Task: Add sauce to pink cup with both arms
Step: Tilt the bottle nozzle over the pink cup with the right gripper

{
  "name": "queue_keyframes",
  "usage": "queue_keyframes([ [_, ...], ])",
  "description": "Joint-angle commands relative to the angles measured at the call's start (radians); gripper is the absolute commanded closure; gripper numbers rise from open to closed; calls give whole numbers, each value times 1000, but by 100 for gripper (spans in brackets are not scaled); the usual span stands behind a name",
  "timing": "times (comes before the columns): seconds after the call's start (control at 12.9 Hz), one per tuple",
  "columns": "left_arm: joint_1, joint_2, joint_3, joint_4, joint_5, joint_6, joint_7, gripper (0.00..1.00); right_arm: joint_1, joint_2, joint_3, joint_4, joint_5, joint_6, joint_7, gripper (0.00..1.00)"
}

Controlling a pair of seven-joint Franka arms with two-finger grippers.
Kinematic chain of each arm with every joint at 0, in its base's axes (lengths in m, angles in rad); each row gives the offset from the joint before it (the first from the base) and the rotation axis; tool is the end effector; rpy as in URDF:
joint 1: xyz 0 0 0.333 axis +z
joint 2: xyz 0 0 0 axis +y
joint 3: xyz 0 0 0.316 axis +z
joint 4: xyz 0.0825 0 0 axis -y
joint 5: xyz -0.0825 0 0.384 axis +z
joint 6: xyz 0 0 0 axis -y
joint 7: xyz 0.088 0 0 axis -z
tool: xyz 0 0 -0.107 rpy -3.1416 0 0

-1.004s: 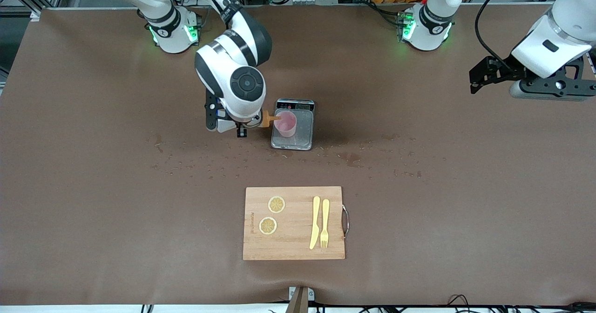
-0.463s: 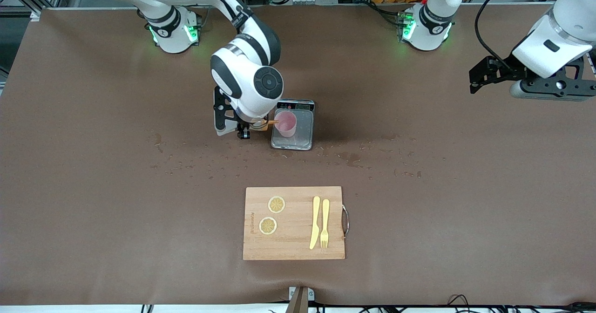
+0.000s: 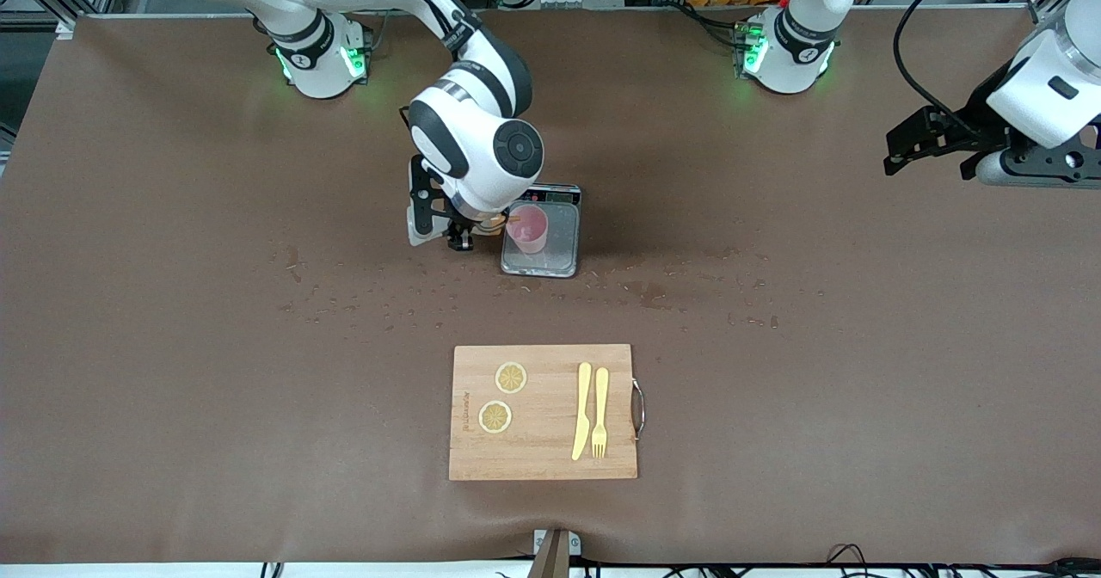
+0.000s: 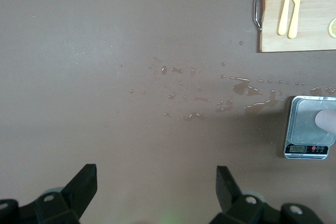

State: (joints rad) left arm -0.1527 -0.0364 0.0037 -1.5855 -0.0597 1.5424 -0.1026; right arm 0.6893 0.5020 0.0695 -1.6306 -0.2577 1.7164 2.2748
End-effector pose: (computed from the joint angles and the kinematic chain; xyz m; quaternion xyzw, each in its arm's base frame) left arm 0.5334 -0.0866 0.6352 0.9993 -0.0239 -0.0071 0.0293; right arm 0.4780 0.4144 0.3046 0.7363 -0.6368 0.0923 0.2094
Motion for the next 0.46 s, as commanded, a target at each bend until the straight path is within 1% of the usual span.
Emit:
queue_keyframes([
  [0.0, 2, -16, -2, -1, -9, -7, 11, 0, 16, 7, -11, 31, -28, -24, 17, 87],
  [0.08, 1, -17, -4, -1, -9, -7, 9, 0, 13, 7, -11, 31, -26, -24, 12, 91],
  [0.15, -1, -17, -4, -1, -9, -7, 8, 0, 10, 7, -11, 31, -28, -26, 0, 100],
  [0.39, 1, -16, -4, -1, -8, -7, 8, 0, 1, 0, -11, 40, -25, -67, -102, 100],
])
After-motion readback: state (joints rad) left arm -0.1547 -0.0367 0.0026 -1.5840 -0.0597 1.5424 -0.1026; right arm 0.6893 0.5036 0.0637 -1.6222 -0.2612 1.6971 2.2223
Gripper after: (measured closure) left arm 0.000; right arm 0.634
